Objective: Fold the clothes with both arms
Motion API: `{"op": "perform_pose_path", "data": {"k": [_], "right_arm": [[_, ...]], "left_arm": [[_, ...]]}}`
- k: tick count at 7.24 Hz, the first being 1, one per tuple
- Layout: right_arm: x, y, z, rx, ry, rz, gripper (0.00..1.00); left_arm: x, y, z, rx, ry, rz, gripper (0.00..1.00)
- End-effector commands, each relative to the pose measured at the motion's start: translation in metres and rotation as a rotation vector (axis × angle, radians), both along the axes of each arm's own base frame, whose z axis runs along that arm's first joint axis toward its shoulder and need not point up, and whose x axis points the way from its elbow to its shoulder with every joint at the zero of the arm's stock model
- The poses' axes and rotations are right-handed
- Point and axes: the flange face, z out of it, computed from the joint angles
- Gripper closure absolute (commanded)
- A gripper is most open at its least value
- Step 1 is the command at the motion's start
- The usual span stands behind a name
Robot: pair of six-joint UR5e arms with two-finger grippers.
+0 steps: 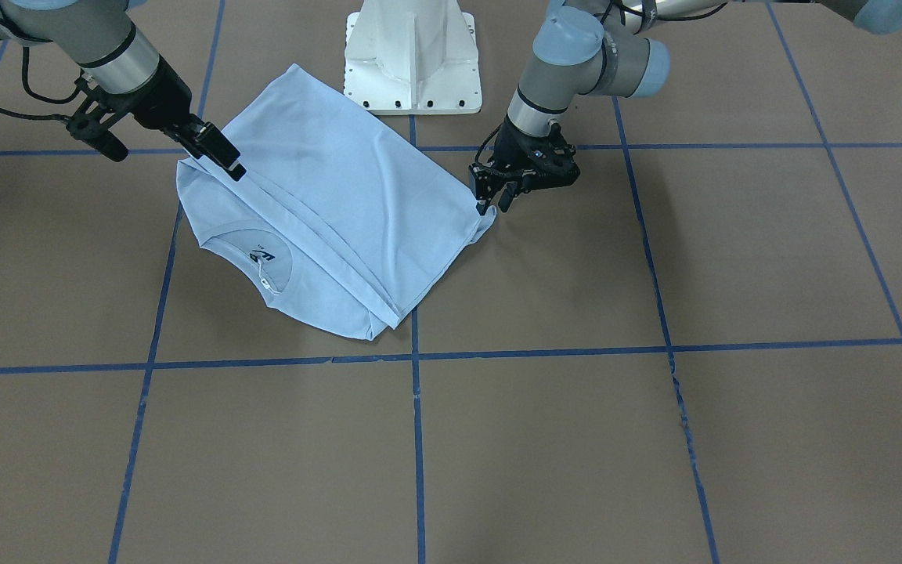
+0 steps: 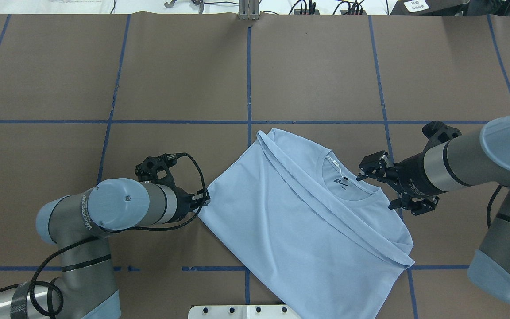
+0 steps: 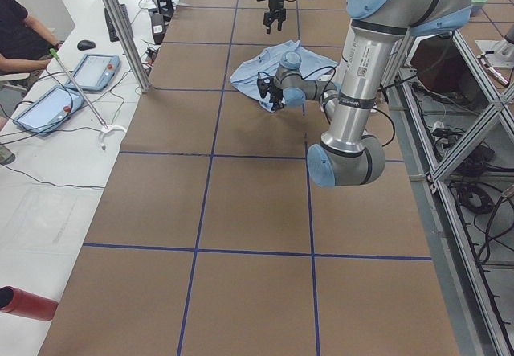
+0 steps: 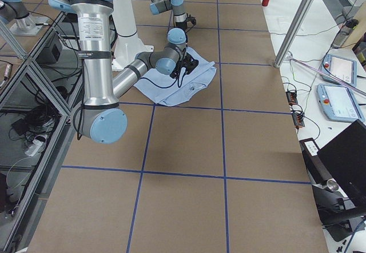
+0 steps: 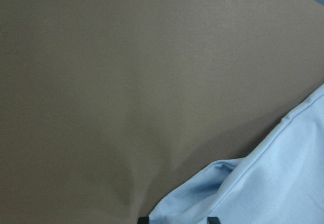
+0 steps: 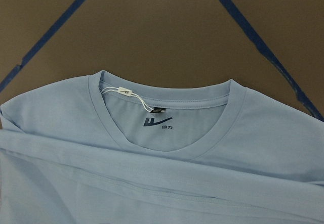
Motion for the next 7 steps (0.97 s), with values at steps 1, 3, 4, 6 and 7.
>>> {"op": "perform_pose_path", "data": {"k": [1,3,4,6,7], "right_arm": [[0.000,0.000,0.000,-0.001,0.001,0.001,0.00],[-0.001,0.000,-0.001,0.001,-0.002,-0.002,0.00],[-0.003,0.000,0.000,0.000,-0.001,-0.004,0.00],[-0.002,-0.002,-0.002,0.000,-0.004,0.000,0.00],[0.001,-0.004,-0.003,0.002,-0.004,0.009,0.00]], "left_arm": [[0.004,0.002,0.001,0.005,-0.006,-0.004,0.68],[0.002,-0.001,0.002,0.031,-0.014,-0.020,1.00],[0.001,-0.004,0.003,0.099,-0.050,0.011,1.00],[-0.019,-0.031,0.007,0.290,-0.148,0.050,1.00],[-0.021,-0.038,0.008,0.347,-0.168,0.075,1.00]]}}
